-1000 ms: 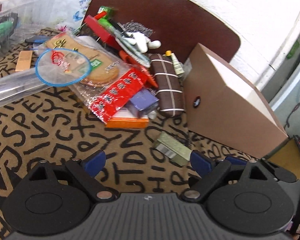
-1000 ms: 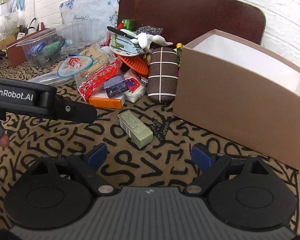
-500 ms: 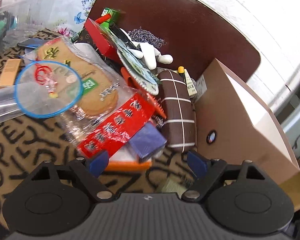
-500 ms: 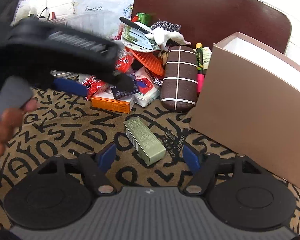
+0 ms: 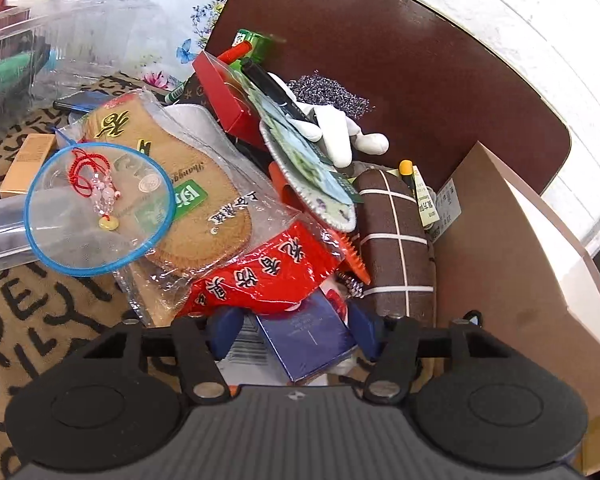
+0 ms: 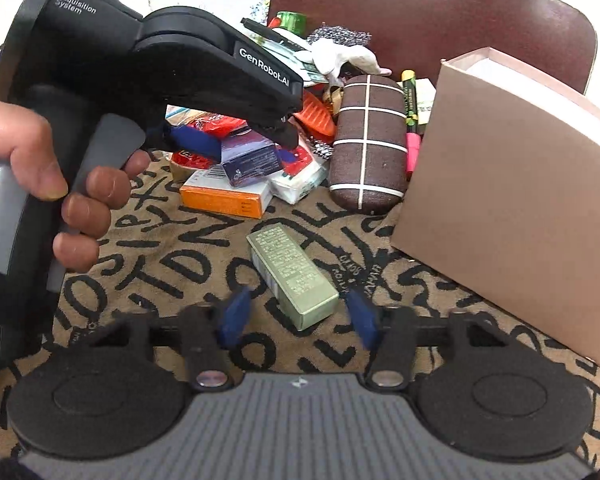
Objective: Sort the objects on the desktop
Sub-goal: 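Grasp the blue-and-white VIVX box with the left tool while the right tool grasps the green metal box, then carry the VIVX box with the left tool into the box while the right tool carries the green box there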
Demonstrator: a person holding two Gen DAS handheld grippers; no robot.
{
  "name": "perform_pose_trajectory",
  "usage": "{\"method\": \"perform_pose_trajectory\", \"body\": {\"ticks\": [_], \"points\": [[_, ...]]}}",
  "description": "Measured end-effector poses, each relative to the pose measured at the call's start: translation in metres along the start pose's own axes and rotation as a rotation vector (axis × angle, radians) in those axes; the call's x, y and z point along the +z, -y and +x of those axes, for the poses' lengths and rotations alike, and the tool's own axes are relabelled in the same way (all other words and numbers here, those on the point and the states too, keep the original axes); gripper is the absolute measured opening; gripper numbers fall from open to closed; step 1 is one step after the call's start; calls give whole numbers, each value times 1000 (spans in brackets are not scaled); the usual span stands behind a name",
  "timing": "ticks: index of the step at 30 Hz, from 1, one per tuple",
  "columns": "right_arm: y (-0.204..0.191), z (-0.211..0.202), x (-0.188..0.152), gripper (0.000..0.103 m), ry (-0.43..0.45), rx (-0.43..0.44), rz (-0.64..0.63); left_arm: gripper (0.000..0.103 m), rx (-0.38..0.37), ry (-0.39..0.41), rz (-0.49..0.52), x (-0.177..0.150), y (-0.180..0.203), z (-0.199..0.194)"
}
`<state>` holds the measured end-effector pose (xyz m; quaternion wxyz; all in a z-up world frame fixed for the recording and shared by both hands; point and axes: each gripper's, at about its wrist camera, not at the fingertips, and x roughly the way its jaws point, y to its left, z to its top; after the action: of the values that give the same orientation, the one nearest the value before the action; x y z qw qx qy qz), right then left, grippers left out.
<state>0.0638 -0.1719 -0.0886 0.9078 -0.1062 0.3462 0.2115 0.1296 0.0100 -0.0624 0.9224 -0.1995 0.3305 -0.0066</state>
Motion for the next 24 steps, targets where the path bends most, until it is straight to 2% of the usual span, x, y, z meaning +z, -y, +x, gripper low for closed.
{"method": "perform_pose_trajectory", "body": {"ticks": [3, 6, 17, 21, 24], "points": [[-3, -5, -1, 25, -5, 6, -2, 50, -18, -18, 18, -3, -7, -8], [-7, -13, -3, 22, -6, 25, -6, 43, -55, -48, 42, -11, -16, -22], [-28, -69, -40, 21, -54, 70, 2, 42, -113, -140, 233, -60, -39, -82], [-34, -85, -53, 22, -72, 86, 1, 43, -144, -161, 270, -71, -45, -98], [-36, -90, -55, 24, -66, 90, -2, 44, -132, -169, 268, -72, -46, -98]]}}
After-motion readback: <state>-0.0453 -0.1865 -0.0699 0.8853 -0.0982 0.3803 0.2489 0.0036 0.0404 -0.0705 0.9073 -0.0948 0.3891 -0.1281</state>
